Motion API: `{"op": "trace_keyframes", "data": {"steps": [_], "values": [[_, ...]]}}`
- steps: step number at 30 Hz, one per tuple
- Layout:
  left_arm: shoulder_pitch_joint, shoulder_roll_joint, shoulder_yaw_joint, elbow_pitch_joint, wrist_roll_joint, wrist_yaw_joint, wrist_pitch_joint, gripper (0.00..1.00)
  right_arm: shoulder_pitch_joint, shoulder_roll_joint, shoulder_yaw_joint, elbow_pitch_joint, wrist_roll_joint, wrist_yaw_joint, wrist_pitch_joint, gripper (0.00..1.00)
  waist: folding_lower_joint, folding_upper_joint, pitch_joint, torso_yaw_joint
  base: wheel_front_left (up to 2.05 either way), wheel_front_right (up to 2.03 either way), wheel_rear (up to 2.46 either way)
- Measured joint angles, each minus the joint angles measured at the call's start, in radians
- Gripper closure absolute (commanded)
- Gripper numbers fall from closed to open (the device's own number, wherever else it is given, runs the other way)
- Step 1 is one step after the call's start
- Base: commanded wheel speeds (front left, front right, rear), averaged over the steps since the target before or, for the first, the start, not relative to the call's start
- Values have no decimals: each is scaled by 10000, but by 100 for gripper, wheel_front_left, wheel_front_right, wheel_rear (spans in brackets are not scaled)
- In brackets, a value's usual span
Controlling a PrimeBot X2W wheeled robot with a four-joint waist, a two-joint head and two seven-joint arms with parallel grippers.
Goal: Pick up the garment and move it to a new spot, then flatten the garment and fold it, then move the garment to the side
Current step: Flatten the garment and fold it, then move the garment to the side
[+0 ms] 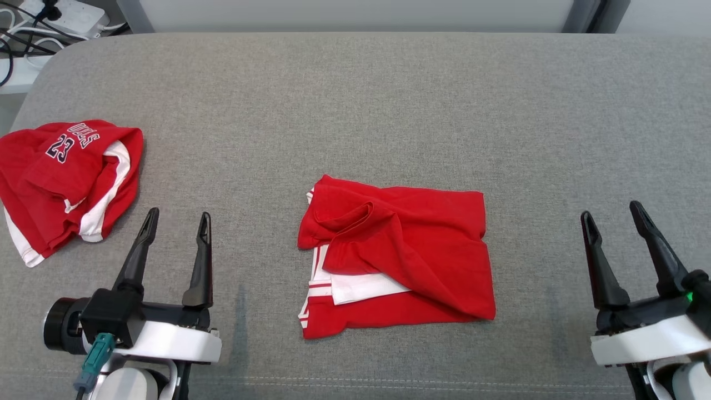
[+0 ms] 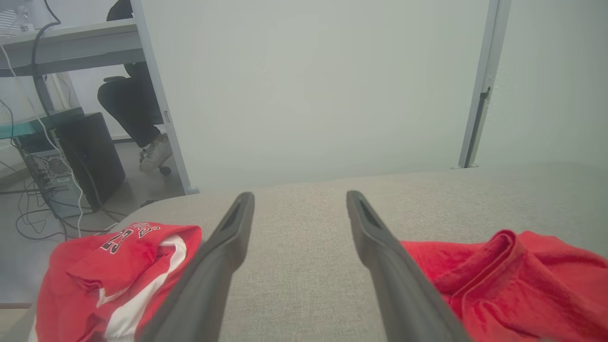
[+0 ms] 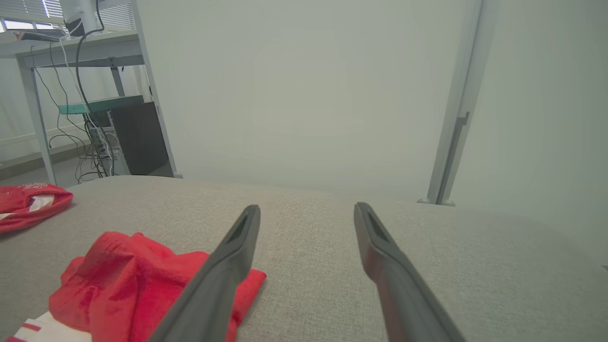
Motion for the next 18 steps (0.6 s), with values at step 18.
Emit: {"op": "trace_keyframes", "data": {"steps": [18], "values": [[223, 69, -79, -82, -46, 105, 61, 0, 616, 378, -176, -69, 4, 0, 0, 0, 0, 0, -143, -31, 0, 0, 0]]}}
